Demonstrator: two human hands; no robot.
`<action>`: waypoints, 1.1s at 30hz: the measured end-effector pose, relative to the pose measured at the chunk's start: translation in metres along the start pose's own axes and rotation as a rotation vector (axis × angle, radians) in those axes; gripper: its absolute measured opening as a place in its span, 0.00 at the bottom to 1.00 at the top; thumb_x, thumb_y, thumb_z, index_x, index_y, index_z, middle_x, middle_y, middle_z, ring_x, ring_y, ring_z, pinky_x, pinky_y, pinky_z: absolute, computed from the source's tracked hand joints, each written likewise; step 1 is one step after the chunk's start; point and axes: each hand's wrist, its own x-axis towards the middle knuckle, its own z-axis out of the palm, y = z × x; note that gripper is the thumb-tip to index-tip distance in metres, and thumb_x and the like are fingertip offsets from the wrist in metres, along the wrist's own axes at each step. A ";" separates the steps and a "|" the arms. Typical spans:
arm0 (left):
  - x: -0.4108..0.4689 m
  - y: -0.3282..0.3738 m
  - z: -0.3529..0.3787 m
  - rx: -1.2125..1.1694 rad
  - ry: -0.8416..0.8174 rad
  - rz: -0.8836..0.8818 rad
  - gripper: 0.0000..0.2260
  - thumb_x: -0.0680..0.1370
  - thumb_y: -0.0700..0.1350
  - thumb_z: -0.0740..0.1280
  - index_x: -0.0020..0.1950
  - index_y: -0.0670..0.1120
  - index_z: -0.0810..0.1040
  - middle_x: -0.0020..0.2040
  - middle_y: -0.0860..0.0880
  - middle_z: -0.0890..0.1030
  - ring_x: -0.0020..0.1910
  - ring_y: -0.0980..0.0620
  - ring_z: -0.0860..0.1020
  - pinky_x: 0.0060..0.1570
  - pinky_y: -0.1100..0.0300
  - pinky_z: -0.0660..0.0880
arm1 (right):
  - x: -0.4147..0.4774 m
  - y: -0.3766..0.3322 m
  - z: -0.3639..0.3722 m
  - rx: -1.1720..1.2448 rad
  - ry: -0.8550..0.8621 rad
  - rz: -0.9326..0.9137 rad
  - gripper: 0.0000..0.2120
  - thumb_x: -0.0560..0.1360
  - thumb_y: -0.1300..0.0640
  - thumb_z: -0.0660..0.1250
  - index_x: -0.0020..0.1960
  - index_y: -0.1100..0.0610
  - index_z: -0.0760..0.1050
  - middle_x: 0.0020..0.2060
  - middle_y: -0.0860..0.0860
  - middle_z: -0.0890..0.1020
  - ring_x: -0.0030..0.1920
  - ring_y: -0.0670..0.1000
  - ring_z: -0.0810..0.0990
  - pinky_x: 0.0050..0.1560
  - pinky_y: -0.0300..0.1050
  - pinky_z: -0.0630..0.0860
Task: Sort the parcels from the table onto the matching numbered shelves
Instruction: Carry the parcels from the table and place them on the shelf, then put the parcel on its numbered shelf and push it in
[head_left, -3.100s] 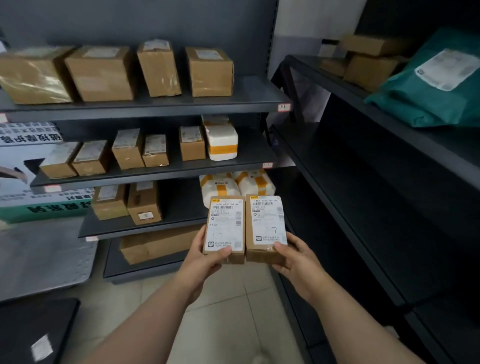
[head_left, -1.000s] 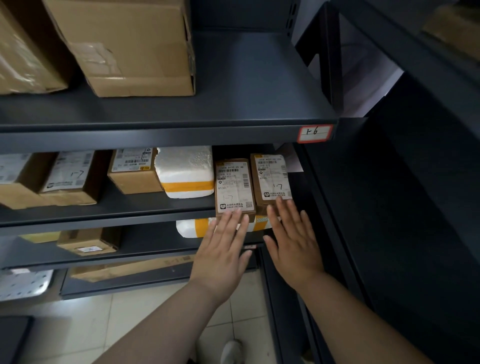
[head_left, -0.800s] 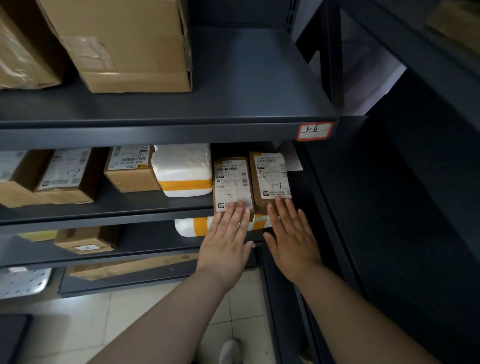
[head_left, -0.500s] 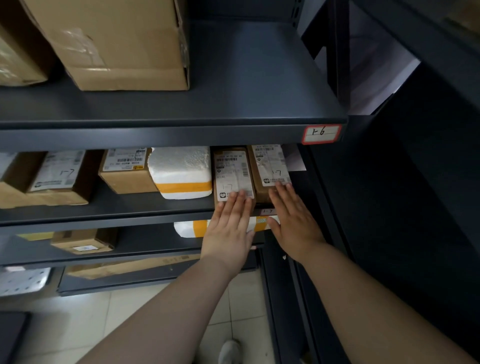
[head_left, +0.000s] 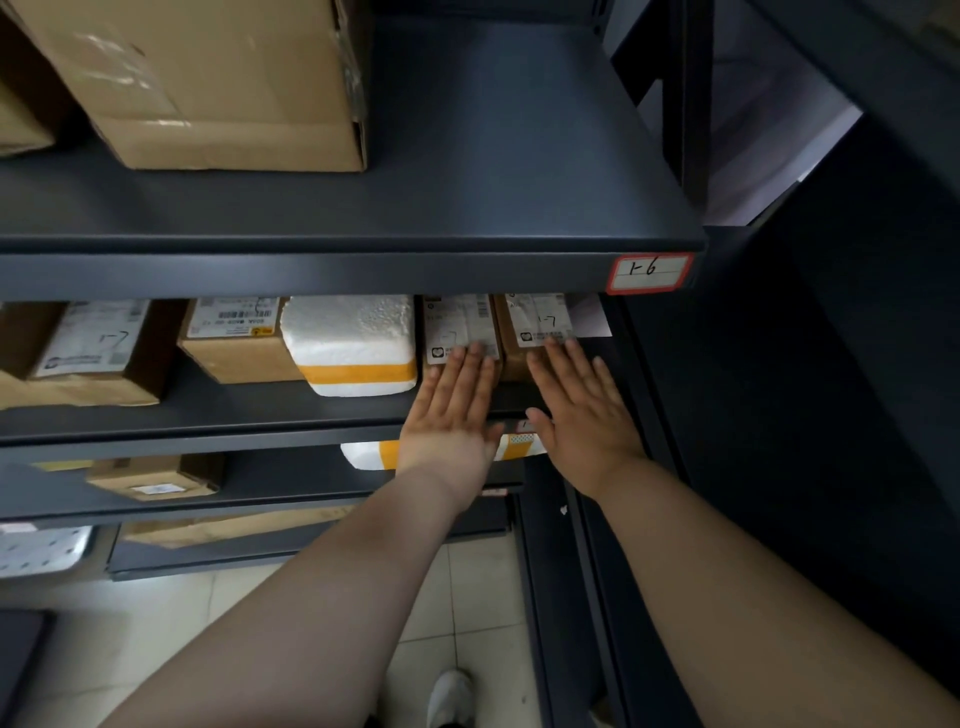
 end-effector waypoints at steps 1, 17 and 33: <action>-0.003 0.000 -0.001 -0.001 -0.001 0.003 0.29 0.83 0.57 0.42 0.70 0.44 0.26 0.70 0.47 0.24 0.70 0.51 0.26 0.72 0.53 0.30 | -0.002 -0.002 0.000 -0.002 -0.011 0.004 0.28 0.81 0.43 0.43 0.74 0.51 0.33 0.73 0.47 0.32 0.74 0.49 0.30 0.72 0.46 0.28; -0.081 -0.060 -0.042 0.132 0.074 0.201 0.29 0.83 0.57 0.43 0.72 0.45 0.27 0.74 0.48 0.29 0.75 0.49 0.31 0.72 0.52 0.30 | -0.056 -0.094 -0.034 -0.016 0.076 0.058 0.28 0.80 0.44 0.46 0.78 0.52 0.52 0.78 0.51 0.53 0.77 0.50 0.44 0.73 0.47 0.35; -0.177 -0.110 -0.091 0.191 0.134 0.726 0.29 0.82 0.58 0.46 0.79 0.50 0.39 0.80 0.49 0.41 0.78 0.48 0.38 0.75 0.47 0.39 | -0.197 -0.240 -0.081 -0.058 0.111 0.552 0.27 0.83 0.43 0.43 0.78 0.47 0.39 0.78 0.47 0.39 0.77 0.49 0.35 0.76 0.50 0.36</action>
